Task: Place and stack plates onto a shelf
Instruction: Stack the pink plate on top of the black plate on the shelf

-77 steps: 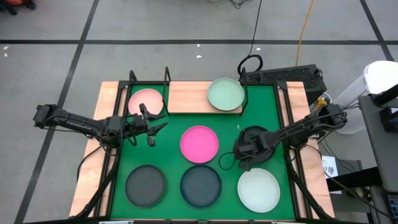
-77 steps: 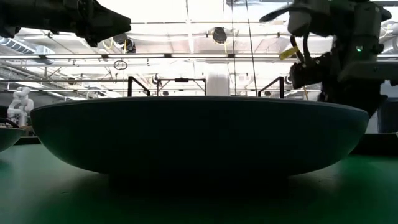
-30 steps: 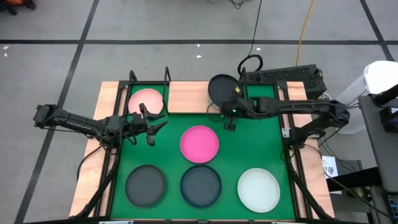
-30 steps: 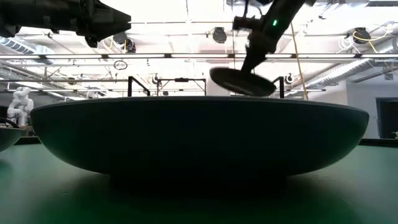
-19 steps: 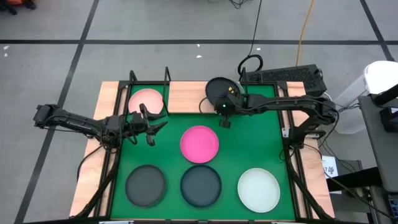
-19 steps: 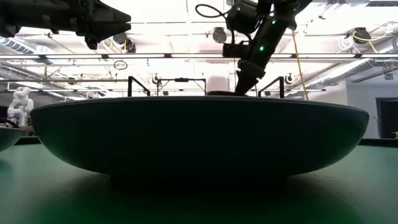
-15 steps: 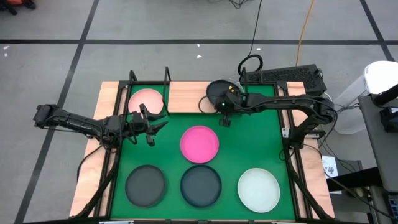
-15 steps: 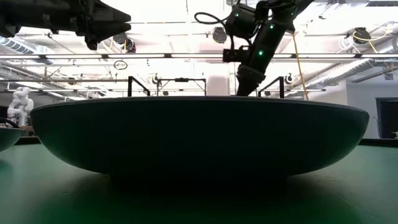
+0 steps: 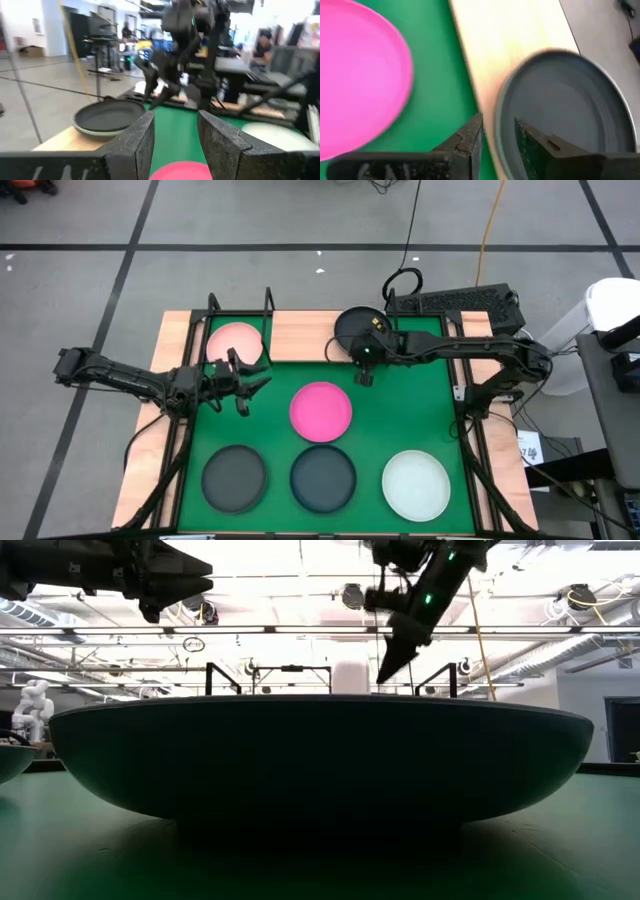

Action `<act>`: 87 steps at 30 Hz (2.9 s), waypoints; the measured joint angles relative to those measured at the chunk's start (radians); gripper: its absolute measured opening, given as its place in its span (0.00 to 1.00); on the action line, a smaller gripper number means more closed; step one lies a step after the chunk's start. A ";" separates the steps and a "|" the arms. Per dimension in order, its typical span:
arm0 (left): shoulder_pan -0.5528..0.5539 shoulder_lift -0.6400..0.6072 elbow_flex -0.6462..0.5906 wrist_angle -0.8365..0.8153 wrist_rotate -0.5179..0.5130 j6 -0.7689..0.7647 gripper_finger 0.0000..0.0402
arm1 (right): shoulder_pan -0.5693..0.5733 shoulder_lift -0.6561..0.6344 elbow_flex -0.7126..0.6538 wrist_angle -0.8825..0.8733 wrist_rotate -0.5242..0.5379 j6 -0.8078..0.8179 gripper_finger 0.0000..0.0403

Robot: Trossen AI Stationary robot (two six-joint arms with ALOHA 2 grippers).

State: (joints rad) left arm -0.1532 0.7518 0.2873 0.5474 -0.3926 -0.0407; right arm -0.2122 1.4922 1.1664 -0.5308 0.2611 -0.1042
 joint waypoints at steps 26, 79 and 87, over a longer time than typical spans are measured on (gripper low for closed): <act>-0.063 0.499 0.361 -0.400 0.096 0.083 0.38 | 0.431 -0.463 -0.448 0.591 0.210 0.068 0.23; -0.072 0.803 0.501 -0.680 0.168 0.470 0.03 | 0.456 -0.743 -0.701 0.860 0.206 -0.066 0.23; -0.011 0.635 0.620 -0.671 0.123 0.660 0.03 | 0.456 -0.743 -0.701 0.874 0.207 -0.087 0.23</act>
State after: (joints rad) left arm -0.1641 1.3864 0.9070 -0.1240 -0.2697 0.6189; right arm 0.2440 0.7490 0.4652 0.3427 0.4684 -0.1910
